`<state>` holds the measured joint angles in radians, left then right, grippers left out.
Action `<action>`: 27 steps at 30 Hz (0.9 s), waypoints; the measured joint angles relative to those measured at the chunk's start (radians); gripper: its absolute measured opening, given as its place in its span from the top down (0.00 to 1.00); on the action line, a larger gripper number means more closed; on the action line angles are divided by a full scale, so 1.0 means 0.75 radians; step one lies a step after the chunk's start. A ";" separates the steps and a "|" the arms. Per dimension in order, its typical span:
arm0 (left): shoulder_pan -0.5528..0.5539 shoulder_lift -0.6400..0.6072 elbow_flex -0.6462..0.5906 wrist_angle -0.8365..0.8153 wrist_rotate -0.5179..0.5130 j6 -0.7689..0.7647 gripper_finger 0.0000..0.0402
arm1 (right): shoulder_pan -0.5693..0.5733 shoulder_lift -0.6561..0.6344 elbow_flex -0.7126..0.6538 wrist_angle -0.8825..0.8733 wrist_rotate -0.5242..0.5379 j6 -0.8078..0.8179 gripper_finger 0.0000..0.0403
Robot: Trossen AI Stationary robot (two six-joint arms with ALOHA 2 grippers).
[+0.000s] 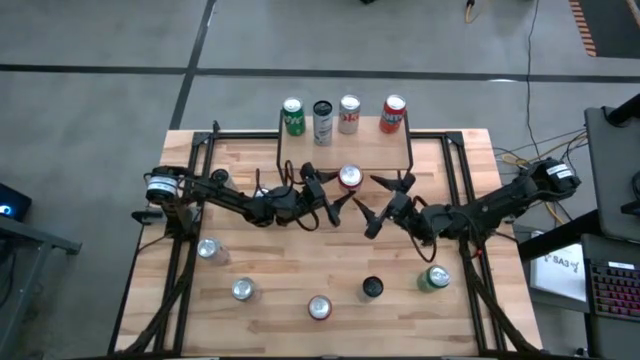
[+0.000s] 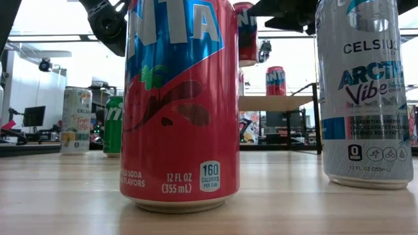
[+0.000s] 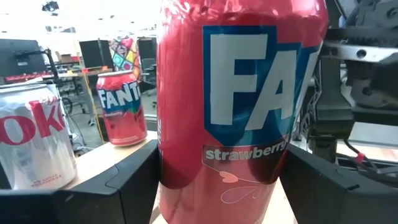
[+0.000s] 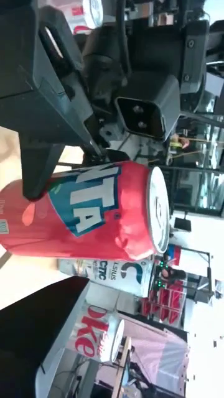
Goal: Place canned beverage on shelf
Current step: Put the top orange soda can on the shelf aligned with the other orange soda can
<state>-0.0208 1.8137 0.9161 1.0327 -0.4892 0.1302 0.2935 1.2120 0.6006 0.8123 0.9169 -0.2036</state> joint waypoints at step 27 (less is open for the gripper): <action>0.001 0.001 0.000 -0.006 0.008 -0.004 0.34 | -0.128 0.284 0.209 0.139 0.067 -0.139 0.14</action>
<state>-0.0197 1.8145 0.9161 1.0279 -0.4829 0.1271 0.1974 1.4251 0.7573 0.9167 0.9671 -0.3079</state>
